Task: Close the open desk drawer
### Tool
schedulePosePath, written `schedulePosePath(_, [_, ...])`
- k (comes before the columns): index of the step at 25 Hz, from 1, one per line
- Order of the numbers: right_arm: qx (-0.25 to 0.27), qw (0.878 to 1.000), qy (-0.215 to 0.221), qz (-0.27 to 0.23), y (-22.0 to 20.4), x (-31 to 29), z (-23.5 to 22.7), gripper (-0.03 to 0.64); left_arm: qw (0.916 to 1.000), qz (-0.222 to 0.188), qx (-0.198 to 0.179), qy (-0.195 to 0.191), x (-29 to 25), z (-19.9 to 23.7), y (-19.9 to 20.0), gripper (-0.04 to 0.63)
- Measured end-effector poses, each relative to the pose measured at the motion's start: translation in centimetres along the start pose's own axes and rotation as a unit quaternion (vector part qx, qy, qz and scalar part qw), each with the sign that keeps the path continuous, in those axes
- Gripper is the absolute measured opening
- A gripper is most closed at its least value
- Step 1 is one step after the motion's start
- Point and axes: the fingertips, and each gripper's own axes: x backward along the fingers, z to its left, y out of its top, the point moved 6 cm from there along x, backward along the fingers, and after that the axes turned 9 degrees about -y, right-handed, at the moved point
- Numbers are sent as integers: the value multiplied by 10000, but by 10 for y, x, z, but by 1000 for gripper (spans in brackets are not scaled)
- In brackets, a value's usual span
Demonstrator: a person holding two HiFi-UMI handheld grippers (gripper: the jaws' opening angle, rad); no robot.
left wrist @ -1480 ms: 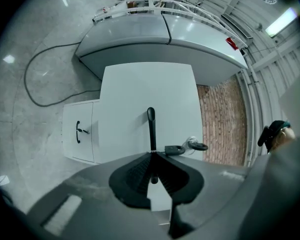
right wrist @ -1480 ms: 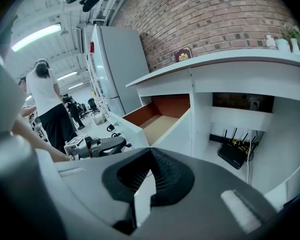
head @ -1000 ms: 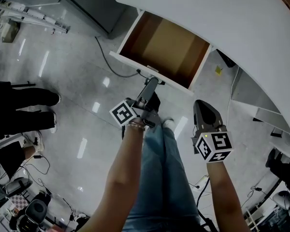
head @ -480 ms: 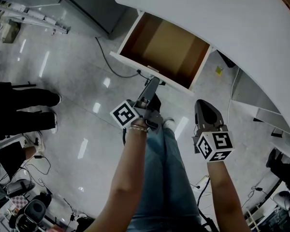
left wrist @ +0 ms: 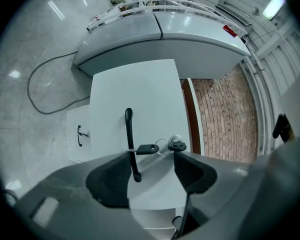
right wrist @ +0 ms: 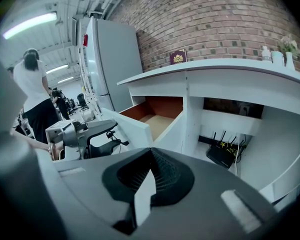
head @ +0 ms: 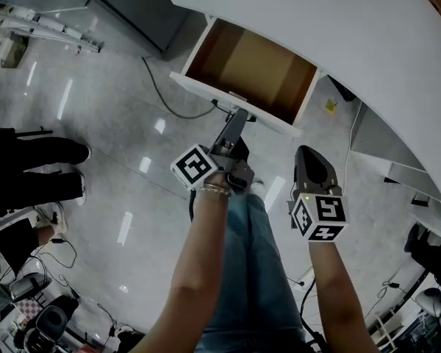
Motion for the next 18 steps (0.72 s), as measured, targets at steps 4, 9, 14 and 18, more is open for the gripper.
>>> schedulePosePath(4, [-125,9997,-228,-15,3,-5,2,0,10000,-7,2,16,-6,-2,2,262])
schedulePosePath(9, [-251,9990,-371,-13,4,-14,5,0,9999,-42,-51,102,-15,-1,2,264])
schedulePosePath(14, [-266,9988,-406,10,6,-21,11,0,9988,-46,40,477,-29,2,7,264])
schedulePosePath(18, [-331,9984,-450,30,5,-23,9,0,9990,-63,84,423,-46,0,11,264])
